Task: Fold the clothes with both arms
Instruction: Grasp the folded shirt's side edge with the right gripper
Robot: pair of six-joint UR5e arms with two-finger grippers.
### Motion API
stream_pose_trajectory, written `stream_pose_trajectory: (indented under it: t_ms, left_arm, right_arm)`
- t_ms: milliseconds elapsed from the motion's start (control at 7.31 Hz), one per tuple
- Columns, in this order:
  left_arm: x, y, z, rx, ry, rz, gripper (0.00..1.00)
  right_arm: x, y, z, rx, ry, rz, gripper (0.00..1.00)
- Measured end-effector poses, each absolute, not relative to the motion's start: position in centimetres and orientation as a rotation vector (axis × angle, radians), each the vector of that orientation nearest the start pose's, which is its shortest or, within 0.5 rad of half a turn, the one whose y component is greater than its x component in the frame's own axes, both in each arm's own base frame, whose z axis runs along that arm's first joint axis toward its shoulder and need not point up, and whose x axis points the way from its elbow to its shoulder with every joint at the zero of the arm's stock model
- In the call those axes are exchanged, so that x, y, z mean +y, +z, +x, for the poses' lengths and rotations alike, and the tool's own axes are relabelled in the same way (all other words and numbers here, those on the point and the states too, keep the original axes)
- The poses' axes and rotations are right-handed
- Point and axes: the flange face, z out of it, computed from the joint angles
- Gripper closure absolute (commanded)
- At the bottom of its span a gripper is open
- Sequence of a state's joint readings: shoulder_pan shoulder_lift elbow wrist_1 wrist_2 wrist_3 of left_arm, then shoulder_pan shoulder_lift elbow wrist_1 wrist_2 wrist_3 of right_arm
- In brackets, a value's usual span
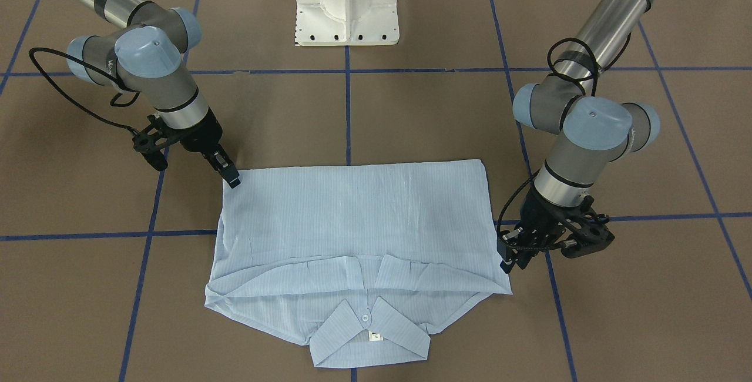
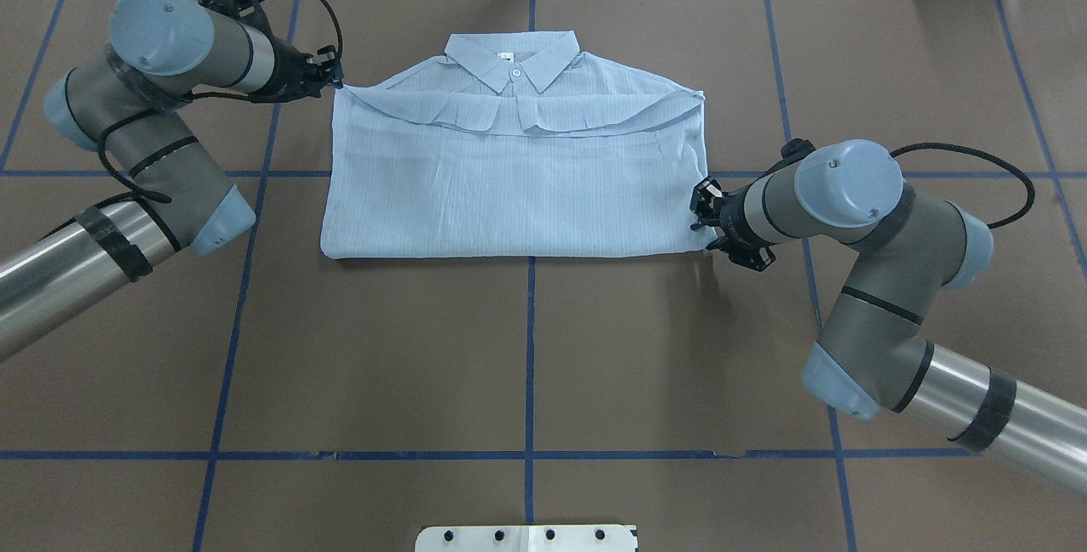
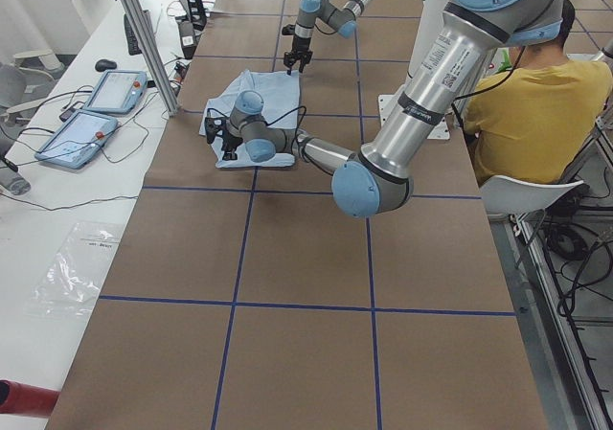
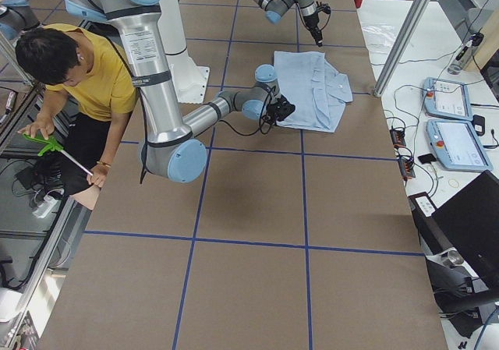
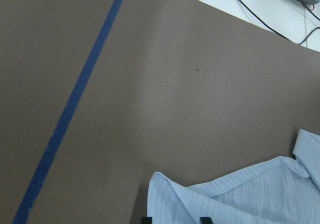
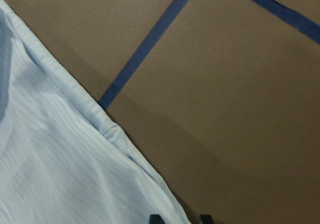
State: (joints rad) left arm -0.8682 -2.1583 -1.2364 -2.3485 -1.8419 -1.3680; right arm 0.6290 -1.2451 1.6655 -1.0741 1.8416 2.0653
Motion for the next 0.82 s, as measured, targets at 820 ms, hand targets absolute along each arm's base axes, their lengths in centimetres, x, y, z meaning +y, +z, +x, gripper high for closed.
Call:
stream_pose_trajectory:
  t_ms: [820]
  left_arm:
    - [-63.9, 37.8, 40.1, 1.024, -0.462, 0.315, 0.58]
  right_arm:
    - [-33.6, 39.1, -37.4, -0.950, 0.711, -0.427, 1.00]
